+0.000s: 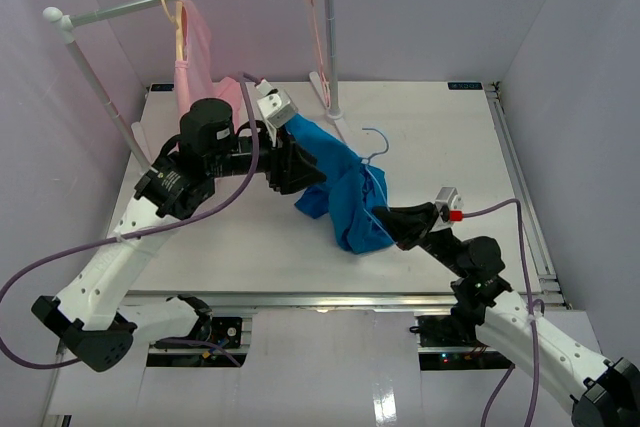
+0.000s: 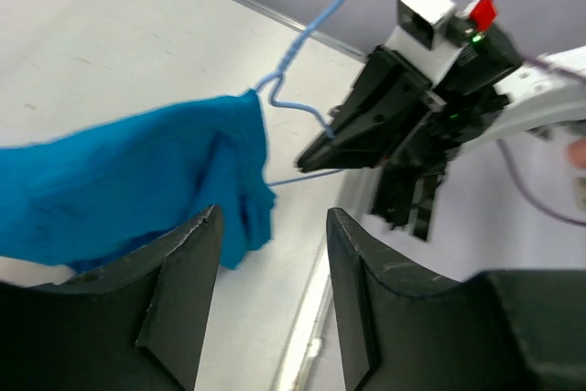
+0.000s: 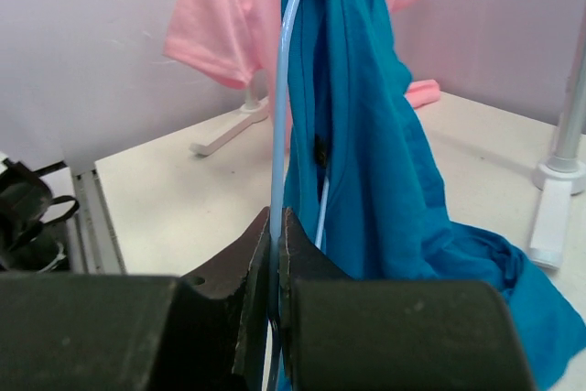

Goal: Place the t-shirt on the hanger

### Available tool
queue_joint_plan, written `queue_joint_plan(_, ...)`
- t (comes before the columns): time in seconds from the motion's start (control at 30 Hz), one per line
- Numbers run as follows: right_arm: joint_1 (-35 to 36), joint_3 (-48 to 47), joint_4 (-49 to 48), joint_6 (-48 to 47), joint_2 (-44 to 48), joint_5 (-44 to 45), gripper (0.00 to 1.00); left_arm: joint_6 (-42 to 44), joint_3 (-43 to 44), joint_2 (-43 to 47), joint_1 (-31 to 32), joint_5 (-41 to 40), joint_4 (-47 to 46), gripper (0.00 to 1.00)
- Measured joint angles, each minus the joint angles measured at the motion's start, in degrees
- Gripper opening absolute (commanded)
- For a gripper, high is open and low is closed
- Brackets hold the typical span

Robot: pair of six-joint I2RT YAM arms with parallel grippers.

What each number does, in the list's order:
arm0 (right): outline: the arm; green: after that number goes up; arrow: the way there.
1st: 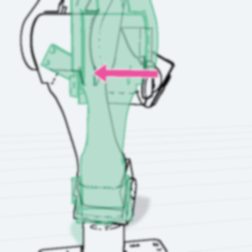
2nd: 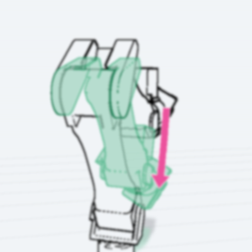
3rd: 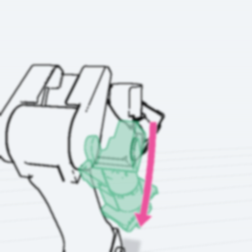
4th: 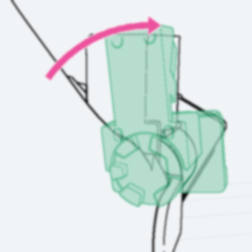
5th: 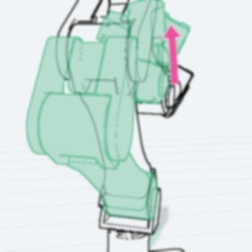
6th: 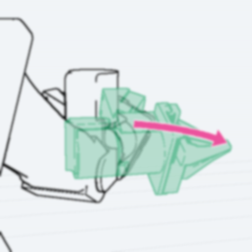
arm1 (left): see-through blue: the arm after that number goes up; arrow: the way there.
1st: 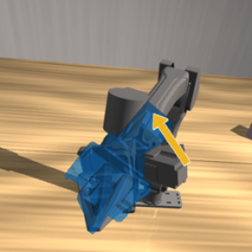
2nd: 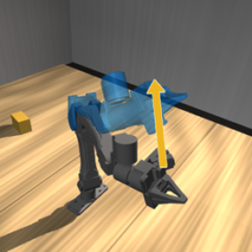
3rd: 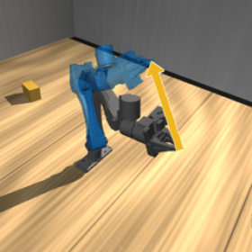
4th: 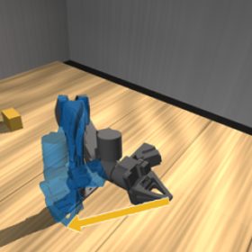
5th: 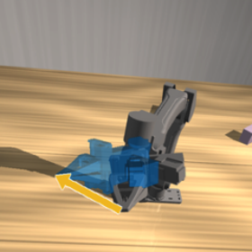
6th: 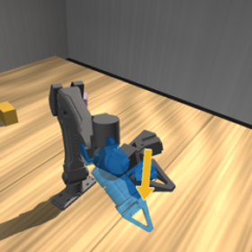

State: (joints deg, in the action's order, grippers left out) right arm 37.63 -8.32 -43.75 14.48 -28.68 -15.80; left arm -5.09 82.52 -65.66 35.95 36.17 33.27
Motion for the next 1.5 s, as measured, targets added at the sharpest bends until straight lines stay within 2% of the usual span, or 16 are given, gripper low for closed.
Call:
queue_joint_plan(0.2,0.0,0.1,3.5,0.6,6.1,-5.4,0.08,13.8,0.9,4.9,0.0,-5.7,2.1,0.69)
queue_joint_plan(0.43,0.0,0.1,8.3,0.6,8.7,-10.8,0.08,24.7,3.0,3.9,0.0,-4.6,6.6,0.72)
queue_joint_plan(0.9,0.0,0.1,8.8,1.9,3.8,-16.1,0.08,34.1,-2.5,-1.0,1.5,5.6,11.5,0.66)
queue_joint_plan(1.13,0.0,0.1,8.9,2.1,3.8,-18.1,0.08,36.5,-5.9,-4.1,3.3,6.2,11.5,0.60)
queue_joint_plan(1.17,0.0,0.1,8.9,2.1,3.8,-18.4,0.08,36.8,-6.4,-4.3,3.4,6.2,11.1,0.58)
queue_joint_plan(1.23,0.0,0.1,8.9,2.1,3.8,-18.8,0.08,37.1,-7.4,-4.4,3.7,6.2,10.2,0.41)
queue_joint_plan(1.27,0.0,0.1,8.9,2.1,3.8,-18.9,0.08,37.2,-7.8,-4.5,3.8,6.2,9.8,0.29)
queue_joint_plan(1.3,0.0,0.1,8.9,2.1,3.8,-19.1,0.08,37.2,-7.9,-4.5,3.9,6.2,9.5,0.12)
queue_joint_plan(1.33,0.0,0.1,8.9,2.1,3.8,-19.2,0.08,37.3,-8.0,-4.6,4.0,6.2,9.2,0.03)
queue_joint_plan(1.37,0.0,0.1,8.9,2.3,3.8,-18.8,0.08,37.6,-8.0,-4.7,4.1,6.5,9.0,0.00)
queue_joint_plan(1.5,-0.5,0.1,9.3,2.8,3.2,-17.4,0.08,37.7,-8.0,-4.5,4.3,8.8,9.0,0.00)
